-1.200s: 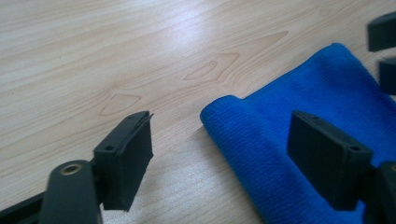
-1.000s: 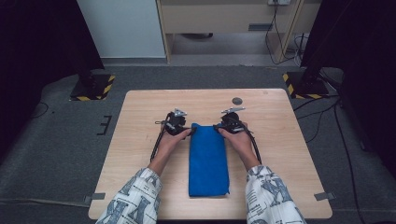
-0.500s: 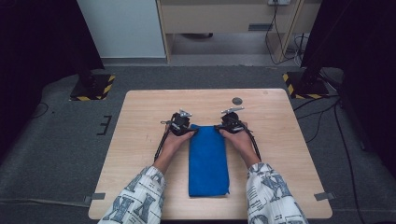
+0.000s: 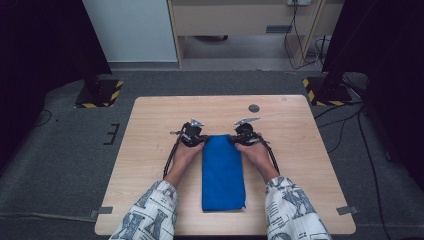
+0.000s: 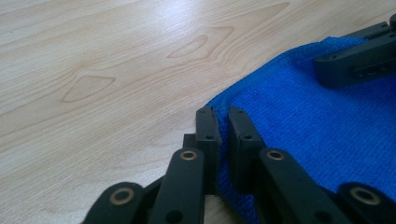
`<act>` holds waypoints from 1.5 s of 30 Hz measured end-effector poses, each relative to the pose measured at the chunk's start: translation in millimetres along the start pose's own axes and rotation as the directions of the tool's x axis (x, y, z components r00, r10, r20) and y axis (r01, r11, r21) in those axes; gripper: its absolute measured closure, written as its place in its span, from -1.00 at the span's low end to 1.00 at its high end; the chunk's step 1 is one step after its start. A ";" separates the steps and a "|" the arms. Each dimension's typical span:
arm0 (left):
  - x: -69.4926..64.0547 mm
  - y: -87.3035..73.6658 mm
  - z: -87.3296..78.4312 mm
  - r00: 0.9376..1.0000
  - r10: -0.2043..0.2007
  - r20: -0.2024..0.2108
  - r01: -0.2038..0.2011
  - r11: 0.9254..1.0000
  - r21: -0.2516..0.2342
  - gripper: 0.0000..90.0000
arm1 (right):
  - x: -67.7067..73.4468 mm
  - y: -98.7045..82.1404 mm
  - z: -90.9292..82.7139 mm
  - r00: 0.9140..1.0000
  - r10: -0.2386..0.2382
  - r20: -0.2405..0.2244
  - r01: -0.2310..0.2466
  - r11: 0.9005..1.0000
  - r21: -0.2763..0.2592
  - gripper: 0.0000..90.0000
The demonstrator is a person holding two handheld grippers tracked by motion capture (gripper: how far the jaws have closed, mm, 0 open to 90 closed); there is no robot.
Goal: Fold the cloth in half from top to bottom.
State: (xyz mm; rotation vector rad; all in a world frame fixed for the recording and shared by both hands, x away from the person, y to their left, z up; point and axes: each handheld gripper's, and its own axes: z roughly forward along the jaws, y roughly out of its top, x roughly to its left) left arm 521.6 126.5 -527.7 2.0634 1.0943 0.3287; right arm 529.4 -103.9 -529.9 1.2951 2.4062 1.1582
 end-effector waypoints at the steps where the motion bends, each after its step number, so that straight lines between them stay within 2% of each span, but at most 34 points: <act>1: -1.5 1.1 -1.7 1.000 0.005 0.003 -0.005 1.000 -0.008 0.89 | 0.5 -0.4 -1.8 1.000 -0.003 0.000 0.003 1.000 -0.001 0.90; 10: -14.3 14.7 -26.7 1.000 0.024 -0.003 -0.024 0.997 -0.076 0.91 | 9.1 7.4 -32.6 0.999 -0.043 0.007 0.043 0.997 -0.070 0.90; 14: -18.4 20.2 -38.2 1.000 0.022 0.002 -0.022 0.993 -0.116 0.91 | 14.2 10.5 -47.4 0.999 -0.051 0.012 0.052 0.993 -0.103 0.90; 18: -21.6 24.6 -44.5 1.000 0.032 0.000 -0.031 0.991 -0.129 0.92 | 16.9 12.7 -58.4 0.999 -0.049 0.012 0.050 0.990 -0.135 0.90; 27: -21.8 36.9 -52.7 0.999 0.032 0.006 -0.030 0.988 -0.151 0.93 | 17.0 21.4 -67.4 0.998 -0.055 0.025 0.058 0.987 -0.153 0.90; 34: -20.9 40.4 -59.5 1.000 0.031 0.001 -0.031 0.983 -0.182 0.93 | 19.3 27.3 -72.4 0.997 -0.062 0.036 0.067 0.983 -0.172 0.90; 45: -15.4 56.3 -64.6 0.999 0.045 -0.010 -0.046 0.977 -0.209 0.93 | 14.9 43.3 -71.5 0.997 -0.058 0.053 0.067 0.978 -0.196 0.90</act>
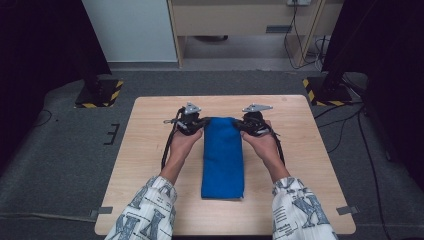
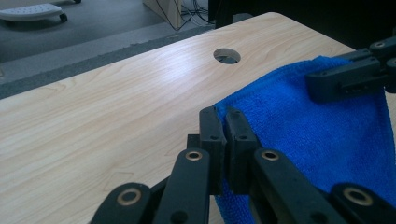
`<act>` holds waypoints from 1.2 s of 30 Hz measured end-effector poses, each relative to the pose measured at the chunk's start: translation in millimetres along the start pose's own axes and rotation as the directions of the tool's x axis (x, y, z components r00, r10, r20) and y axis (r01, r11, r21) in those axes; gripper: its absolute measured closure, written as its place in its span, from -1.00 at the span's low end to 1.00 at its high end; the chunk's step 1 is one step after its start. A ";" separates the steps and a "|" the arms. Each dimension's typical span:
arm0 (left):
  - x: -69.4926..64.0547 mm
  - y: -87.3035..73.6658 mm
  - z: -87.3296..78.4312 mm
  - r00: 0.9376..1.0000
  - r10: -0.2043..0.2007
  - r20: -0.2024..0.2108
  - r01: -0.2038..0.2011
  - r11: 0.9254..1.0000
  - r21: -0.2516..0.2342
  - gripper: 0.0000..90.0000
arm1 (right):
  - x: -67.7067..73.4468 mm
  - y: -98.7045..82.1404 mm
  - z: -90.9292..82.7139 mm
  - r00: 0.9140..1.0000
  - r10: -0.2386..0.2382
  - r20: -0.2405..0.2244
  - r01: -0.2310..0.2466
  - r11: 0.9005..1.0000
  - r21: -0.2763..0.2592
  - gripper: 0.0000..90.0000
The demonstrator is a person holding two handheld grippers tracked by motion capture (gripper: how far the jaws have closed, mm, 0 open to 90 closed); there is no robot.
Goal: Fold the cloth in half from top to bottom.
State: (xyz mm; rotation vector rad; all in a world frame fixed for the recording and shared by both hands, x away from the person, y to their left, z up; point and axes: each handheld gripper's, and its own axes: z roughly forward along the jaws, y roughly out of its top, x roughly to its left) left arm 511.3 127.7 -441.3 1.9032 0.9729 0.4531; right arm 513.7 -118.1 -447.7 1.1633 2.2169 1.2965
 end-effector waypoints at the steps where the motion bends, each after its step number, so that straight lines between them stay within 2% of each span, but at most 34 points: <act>1: 0.7 1.4 -1.0 1.000 0.001 -0.002 -0.001 1.000 -0.002 0.93 | -0.5 2.0 0.2 1.000 0.000 0.001 0.000 1.000 -0.008 0.90; 3: 1.2 2.4 -3.2 1.000 0.000 0.000 0.000 1.000 -0.008 0.93 | -0.8 4.3 0.3 1.000 0.006 -0.004 -0.006 1.000 -0.020 0.89; 7: -0.2 -0.4 -4.9 1.000 0.017 -0.007 -0.017 1.000 0.004 0.93 | 2.8 1.8 0.6 1.000 -0.012 -0.009 0.012 1.000 -0.012 0.89; 9: -1.2 -3.0 -5.3 1.000 0.011 -0.006 -0.011 1.000 0.002 0.93 | 3.9 -0.4 -0.1 1.000 -0.013 -0.014 0.013 1.000 -0.017 0.89; 23: -10.5 -17.8 -6.7 0.999 0.028 0.016 -0.028 0.999 0.017 0.93 | 7.7 -23.9 -4.7 0.999 -0.023 -0.037 0.023 1.000 -0.002 0.89; 36: -19.8 -25.9 -22.0 0.999 0.022 0.039 -0.023 1.000 0.014 0.93 | 14.5 -34.0 -14.8 0.998 -0.019 -0.065 0.018 1.000 -0.016 0.89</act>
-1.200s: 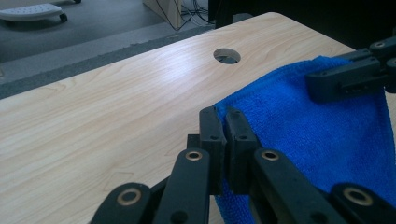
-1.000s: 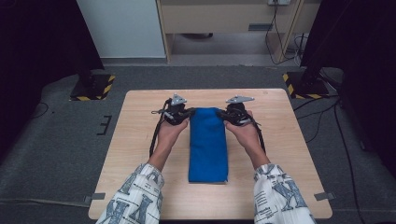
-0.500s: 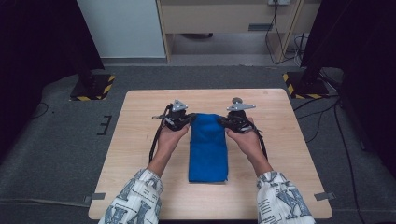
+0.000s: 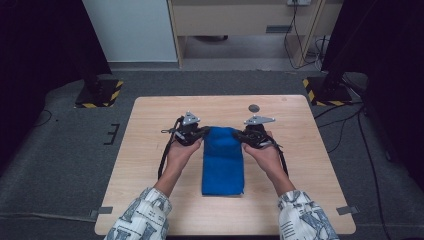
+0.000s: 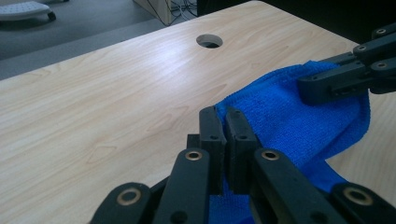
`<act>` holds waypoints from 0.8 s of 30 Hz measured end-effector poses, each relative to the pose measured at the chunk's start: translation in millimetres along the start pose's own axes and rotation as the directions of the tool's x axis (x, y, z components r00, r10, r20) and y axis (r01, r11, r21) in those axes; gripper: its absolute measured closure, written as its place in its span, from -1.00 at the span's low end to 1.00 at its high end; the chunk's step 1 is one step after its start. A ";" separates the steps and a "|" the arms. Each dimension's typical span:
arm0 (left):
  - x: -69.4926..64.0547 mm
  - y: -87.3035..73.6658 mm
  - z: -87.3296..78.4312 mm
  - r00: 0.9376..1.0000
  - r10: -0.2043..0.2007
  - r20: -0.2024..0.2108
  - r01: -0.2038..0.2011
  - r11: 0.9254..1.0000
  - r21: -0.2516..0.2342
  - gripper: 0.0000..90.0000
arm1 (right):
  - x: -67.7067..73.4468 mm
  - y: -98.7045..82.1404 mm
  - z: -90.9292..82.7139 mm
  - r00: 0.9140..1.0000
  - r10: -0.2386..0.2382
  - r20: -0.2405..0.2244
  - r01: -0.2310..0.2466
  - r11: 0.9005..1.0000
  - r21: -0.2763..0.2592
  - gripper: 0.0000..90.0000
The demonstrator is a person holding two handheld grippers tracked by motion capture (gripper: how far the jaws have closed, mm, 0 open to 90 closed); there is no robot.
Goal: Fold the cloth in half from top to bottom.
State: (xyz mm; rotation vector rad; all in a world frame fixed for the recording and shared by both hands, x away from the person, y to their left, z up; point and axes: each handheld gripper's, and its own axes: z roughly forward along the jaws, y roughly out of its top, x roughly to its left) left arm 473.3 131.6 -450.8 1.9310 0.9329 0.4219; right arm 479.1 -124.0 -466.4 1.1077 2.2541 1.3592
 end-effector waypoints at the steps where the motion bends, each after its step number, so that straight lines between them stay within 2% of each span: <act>1: -1.2 -1.1 -1.7 1.000 -0.007 0.004 0.007 1.000 0.000 0.93 | 0.9 -1.6 -1.2 1.000 0.000 -0.004 0.000 1.000 -0.003 0.89; 6: -10.3 -6.4 -9.4 1.000 0.003 0.009 -0.003 1.000 0.003 0.93 | 7.1 -8.0 -7.5 1.000 -0.014 -0.022 0.014 1.000 0.003 0.88; 18: -25.0 -18.4 -23.1 1.000 -0.014 0.028 0.014 1.000 -0.010 0.93 | 16.6 -16.3 -26.9 0.998 -0.033 -0.049 0.032 0.999 -0.018 0.88; 24: -26.3 -20.1 -31.0 1.000 -0.010 0.006 0.010 1.000 -0.015 0.93 | 17.5 -16.6 -24.1 0.997 -0.035 -0.070 0.034 0.999 -0.022 0.88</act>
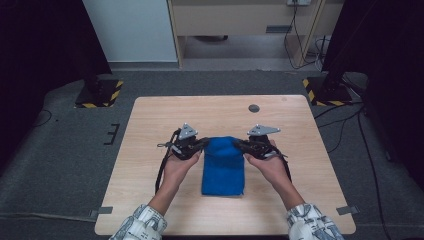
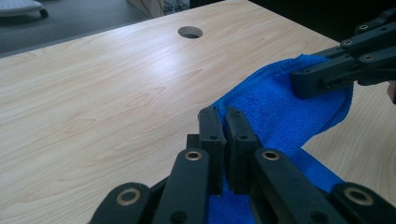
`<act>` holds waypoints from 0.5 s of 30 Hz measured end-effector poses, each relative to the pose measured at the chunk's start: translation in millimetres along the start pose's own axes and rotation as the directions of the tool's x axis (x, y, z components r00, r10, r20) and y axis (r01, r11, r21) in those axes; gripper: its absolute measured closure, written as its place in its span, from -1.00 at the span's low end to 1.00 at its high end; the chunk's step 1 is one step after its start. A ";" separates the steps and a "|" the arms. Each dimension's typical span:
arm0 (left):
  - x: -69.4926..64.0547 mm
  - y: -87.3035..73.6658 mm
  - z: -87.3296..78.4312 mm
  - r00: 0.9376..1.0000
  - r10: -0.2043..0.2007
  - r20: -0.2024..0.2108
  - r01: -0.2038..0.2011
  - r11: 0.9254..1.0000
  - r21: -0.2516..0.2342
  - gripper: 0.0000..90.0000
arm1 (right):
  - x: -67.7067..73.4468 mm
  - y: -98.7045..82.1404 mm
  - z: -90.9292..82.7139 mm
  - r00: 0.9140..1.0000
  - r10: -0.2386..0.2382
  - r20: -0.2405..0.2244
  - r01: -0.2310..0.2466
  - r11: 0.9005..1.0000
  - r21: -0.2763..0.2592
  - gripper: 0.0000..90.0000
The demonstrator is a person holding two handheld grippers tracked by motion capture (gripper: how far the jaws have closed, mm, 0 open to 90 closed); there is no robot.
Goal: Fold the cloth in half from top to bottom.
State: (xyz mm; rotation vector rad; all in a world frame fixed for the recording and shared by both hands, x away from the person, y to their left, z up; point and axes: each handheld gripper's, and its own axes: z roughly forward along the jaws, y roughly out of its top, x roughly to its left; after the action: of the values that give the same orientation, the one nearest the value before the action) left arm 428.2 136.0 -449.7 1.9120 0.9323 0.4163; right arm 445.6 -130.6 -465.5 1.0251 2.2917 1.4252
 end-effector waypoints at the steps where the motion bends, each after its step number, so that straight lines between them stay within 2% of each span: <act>1: 0.6 -0.4 -2.0 1.000 -0.003 -0.006 0.003 1.000 -0.002 0.93 | -0.1 1.9 1.8 1.000 -0.001 -0.002 0.001 1.000 0.001 0.88; 6: 6.2 -5.6 -10.5 0.999 -0.027 -0.035 0.027 1.000 -0.009 0.93 | 3.3 12.6 10.7 1.000 -0.017 -0.026 0.017 1.000 -0.003 0.88; 9: 6.8 -7.6 -12.0 0.999 -0.036 -0.037 0.036 0.999 -0.009 0.93 | 6.8 13.1 11.4 0.999 -0.035 -0.039 0.035 0.999 0.002 0.88; 12: 2.6 -8.2 -8.6 0.999 -0.032 -0.032 0.032 0.999 0.001 0.93 | 8.3 10.4 8.6 0.998 -0.051 -0.036 0.051 0.999 0.009 0.88; 15: -3.8 -8.2 -4.4 1.000 -0.028 -0.011 0.028 1.000 0.002 0.92 | 6.1 5.1 2.7 0.999 -0.045 -0.030 0.046 0.999 0.006 0.87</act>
State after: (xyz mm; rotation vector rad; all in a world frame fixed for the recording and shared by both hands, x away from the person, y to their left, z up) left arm 419.4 138.0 -454.3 1.8981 0.9653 0.4097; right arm 444.9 -123.2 -461.6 0.9533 2.3270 1.4256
